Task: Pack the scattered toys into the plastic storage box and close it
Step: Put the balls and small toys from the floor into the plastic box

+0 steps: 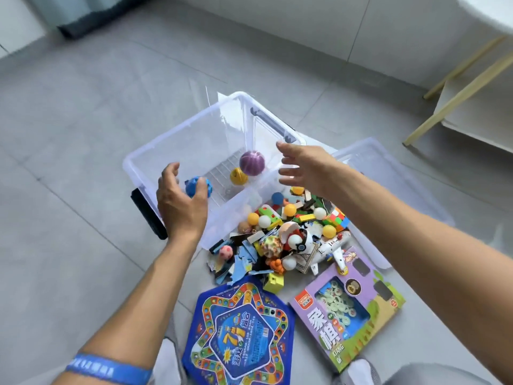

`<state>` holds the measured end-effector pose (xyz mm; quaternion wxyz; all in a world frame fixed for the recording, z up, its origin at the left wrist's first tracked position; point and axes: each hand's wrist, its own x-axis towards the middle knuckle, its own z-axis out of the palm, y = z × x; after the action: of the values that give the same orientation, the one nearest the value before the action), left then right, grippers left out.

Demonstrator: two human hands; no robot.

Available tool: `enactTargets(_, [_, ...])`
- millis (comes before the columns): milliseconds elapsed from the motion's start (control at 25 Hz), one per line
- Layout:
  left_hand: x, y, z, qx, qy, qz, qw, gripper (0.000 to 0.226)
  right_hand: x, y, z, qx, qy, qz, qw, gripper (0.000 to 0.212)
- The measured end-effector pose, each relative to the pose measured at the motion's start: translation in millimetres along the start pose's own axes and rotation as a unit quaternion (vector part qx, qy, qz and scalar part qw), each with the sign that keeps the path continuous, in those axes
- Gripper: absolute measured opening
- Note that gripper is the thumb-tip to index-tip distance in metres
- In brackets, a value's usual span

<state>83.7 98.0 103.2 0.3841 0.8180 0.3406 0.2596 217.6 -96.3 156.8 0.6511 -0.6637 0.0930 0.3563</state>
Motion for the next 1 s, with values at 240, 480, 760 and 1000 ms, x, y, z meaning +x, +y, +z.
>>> enactTargets(240, [-76.7,-32.3,31.0,-0.003,-0.099,0.094,0.991,0.023,-6.6,55.2,-63.7,-0.116,0.105,0.032,0.987,0.017])
enactTargets(480, [-115.8,-76.6,109.5,0.197,-0.413,0.059,0.887,0.058,5.7,159.9,-78.1,-0.371,0.080,-0.048,0.924,0.030])
enactTargets(760, [-111.4,-84.0,141.2,0.186,-0.400,0.022,0.897,0.046,39.3,229.2,-74.1,-0.650,-0.001,-0.172,0.740,0.068])
enactTargets(1000, [-113.8,-81.9,101.7,-0.024,-0.263,-0.220,0.939,0.032,33.8,211.7,-69.0,-0.429,0.062,-0.119,0.893,0.054])
